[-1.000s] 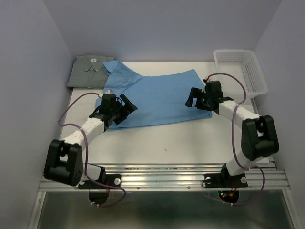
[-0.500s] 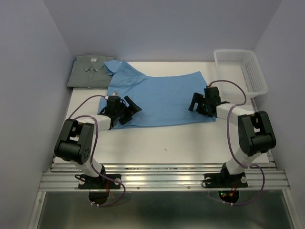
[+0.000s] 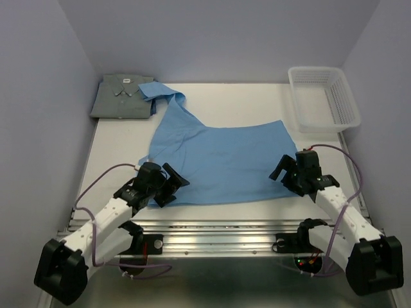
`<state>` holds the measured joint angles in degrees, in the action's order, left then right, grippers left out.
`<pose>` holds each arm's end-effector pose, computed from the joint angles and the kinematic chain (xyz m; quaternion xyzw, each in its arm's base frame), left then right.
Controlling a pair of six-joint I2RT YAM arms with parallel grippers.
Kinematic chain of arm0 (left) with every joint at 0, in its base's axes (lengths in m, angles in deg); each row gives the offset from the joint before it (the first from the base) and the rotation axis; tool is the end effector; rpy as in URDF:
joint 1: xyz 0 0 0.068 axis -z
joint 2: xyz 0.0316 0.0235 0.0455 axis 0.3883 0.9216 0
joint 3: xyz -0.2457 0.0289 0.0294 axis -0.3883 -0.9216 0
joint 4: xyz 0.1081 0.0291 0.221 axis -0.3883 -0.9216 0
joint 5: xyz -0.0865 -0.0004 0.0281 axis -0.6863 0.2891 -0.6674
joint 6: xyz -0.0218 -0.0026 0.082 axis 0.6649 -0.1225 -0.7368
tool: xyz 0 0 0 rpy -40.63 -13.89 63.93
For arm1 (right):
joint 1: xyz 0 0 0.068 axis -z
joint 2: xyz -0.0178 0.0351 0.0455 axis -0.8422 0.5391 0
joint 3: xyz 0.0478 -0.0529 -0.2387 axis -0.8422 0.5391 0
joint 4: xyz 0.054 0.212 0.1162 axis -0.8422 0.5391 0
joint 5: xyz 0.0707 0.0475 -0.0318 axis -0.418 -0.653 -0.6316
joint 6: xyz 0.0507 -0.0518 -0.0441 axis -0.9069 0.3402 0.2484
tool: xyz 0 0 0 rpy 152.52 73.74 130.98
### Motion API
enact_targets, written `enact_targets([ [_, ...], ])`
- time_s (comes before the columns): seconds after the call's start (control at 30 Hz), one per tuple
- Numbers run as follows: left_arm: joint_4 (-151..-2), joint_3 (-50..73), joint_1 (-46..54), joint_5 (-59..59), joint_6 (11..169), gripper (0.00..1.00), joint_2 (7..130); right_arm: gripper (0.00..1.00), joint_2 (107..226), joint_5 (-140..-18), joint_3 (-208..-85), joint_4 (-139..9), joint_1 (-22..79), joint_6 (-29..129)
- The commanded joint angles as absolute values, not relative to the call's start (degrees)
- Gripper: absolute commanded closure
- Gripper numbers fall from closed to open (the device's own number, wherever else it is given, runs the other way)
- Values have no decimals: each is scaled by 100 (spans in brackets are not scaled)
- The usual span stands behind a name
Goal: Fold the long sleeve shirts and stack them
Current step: Fold the shirt
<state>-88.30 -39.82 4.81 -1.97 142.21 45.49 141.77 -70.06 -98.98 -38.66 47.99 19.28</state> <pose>0.1814 -0.1102 0.1355 -0.2470 0.8755 -0.3488 0.2254 0.2012 0.0316 0.1352 0.2364 0.9238 0.1106 0.2801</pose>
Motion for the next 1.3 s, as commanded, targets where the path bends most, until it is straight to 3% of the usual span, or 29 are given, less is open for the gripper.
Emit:
enact_targets([
  [0.0,-10022,-3513,502,544,14417,1,3498,0,13534,-7578,-10137,-3844,4824,1663],
  [0.13,-9445,-2318,466,1668,13437,1,3792,0,13849,-7677,-11024,-4415,4824,2084],
  [0.2,-9128,-1337,301,2179,12524,1,4614,0,14279,-7378,-11602,-4671,4824,2556],
  [0.33,-8617,459,-551,1446,11466,1,6628,0,15420,-6756,-12852,-4498,4824,3324],
  [0.57,-10548,6095,-975,1268,9297,1,11020,0,17484,-5832,-14706,-4155,4824,3965],
  [0.73,-11446,8018,-1221,880,8800,1,12458,0,18435,-5321,-15639,-3943,4824,4036],
  [0.93,-10919,7441,-1406,36,8694,1,12626,0,19367,-4978,-16378,-3926,4824,4309],
  [1.17,-11034,7828,-1423,368,8913,1,13391,0,20010,-5074,-16897,-3882,4824,4256],
  [1.27,-10630,7793,-1511,423,9746,1,13575,0,20125,-5206,-16941,-3882,4824,4212],
])
